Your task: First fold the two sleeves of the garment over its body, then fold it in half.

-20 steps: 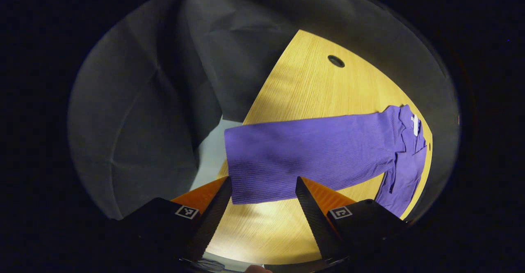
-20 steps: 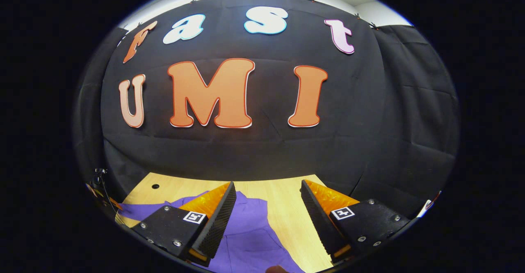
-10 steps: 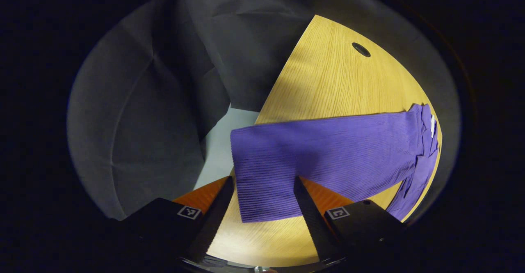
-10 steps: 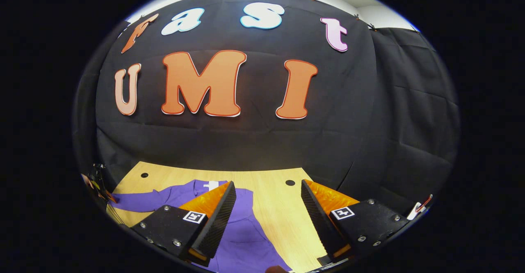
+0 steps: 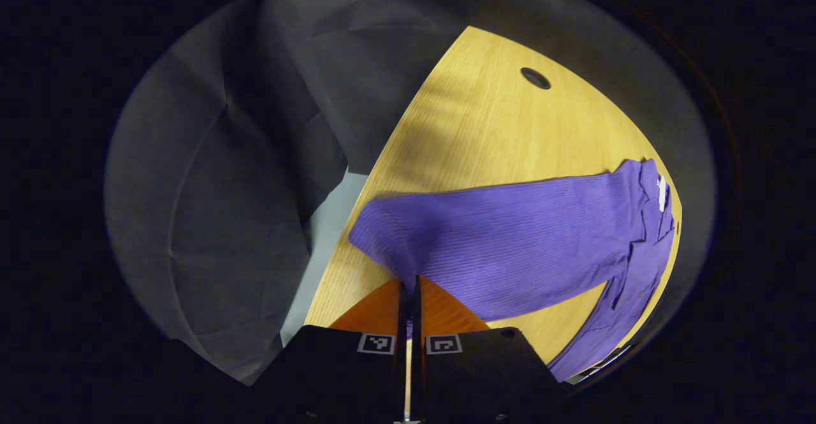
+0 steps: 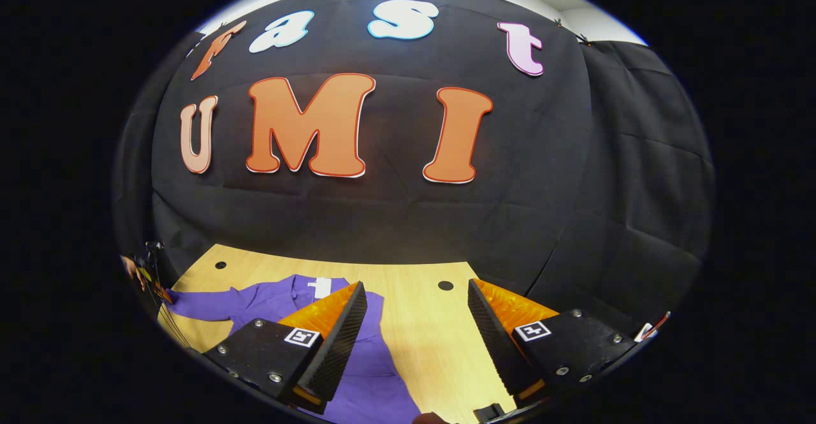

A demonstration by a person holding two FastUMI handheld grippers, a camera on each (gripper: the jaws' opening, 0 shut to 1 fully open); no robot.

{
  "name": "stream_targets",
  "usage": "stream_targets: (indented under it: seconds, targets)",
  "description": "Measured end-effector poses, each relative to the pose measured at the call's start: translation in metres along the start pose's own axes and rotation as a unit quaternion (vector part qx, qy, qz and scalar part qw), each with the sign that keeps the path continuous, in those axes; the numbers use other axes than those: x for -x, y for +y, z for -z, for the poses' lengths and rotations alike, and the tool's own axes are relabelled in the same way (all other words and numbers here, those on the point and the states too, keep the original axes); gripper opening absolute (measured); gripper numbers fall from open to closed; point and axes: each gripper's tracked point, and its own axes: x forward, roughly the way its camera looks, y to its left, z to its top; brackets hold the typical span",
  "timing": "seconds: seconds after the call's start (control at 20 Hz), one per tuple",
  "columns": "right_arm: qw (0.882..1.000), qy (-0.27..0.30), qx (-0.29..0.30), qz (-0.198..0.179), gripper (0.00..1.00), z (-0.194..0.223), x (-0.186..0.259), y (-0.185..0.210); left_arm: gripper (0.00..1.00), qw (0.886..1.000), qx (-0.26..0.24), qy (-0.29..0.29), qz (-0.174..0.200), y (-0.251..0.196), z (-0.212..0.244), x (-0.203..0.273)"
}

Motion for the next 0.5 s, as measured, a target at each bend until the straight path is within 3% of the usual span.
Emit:
stream_targets:
  seconds: [0.25,0.45,0.5]
  targets:
    - [1.0,-0.01,-0.008,-0.01,0.95,-0.001,-0.007,-0.015,0.04,0.997,-0.049,-0.048,0.027,-0.057,-0.017,0.066]
    - [1.0,-0.018,-0.014,-0.021,0.95,0.001,-0.011,-0.022,0.04,0.989,-0.107,-0.095,0.049,-0.118,-0.027,0.122]
    - [0.999,-0.021,-0.011,-0.024,1.0,0.002,-0.012,-0.024,0.04,0.986,-0.119,-0.106,0.053,-0.134,-0.032,0.136]
